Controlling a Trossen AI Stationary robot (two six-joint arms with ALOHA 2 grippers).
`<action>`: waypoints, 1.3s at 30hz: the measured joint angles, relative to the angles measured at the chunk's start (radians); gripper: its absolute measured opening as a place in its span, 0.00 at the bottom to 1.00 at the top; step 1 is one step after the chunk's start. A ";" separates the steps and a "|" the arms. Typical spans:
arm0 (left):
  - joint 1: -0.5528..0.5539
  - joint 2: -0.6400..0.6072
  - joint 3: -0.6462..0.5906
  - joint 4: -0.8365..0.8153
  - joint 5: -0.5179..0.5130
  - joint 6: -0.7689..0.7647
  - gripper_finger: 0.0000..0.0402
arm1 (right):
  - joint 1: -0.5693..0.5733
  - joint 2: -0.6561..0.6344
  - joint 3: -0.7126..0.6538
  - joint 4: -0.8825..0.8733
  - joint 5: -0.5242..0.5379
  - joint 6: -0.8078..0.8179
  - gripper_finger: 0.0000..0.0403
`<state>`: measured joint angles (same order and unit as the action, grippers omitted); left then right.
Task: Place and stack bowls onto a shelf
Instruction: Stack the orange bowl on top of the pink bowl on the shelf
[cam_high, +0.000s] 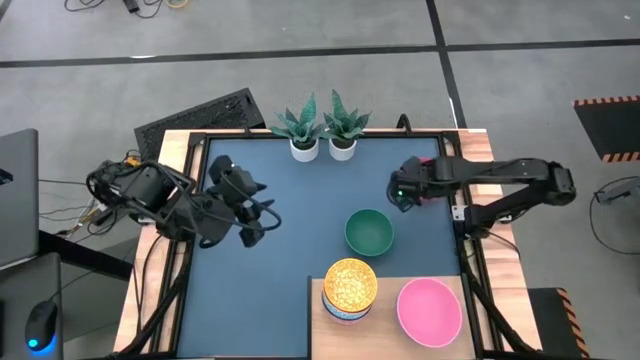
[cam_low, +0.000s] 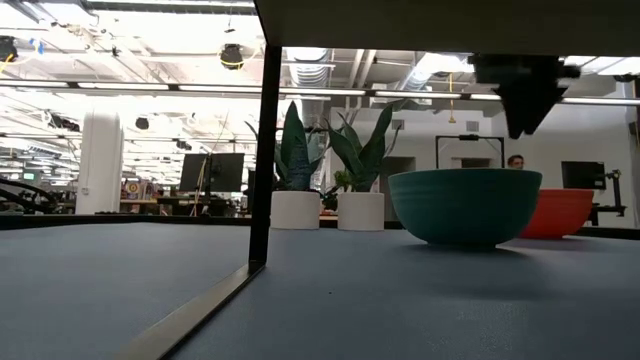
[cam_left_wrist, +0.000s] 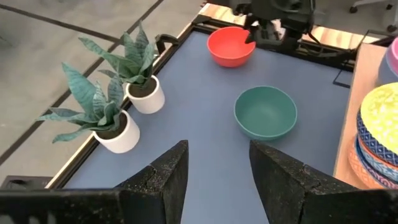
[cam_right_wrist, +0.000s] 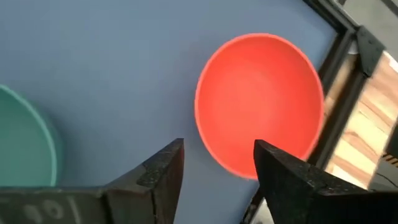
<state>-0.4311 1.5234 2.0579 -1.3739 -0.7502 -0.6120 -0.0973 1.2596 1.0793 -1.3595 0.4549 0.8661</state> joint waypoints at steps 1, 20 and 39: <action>0.004 0.000 0.000 0.000 0.009 0.003 0.39 | -0.021 0.003 -0.013 0.026 -0.013 -0.030 0.55; 0.009 0.000 0.000 -0.006 0.021 0.037 0.39 | -0.243 0.059 -0.255 0.381 -0.124 -0.279 0.54; 0.027 0.000 0.000 -0.006 0.059 0.069 0.39 | -0.286 0.213 -0.257 0.404 -0.196 -0.320 0.12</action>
<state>-0.4038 1.5234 2.0579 -1.3804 -0.6910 -0.5434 -0.3833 1.4724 0.8223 -0.9554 0.2594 0.5457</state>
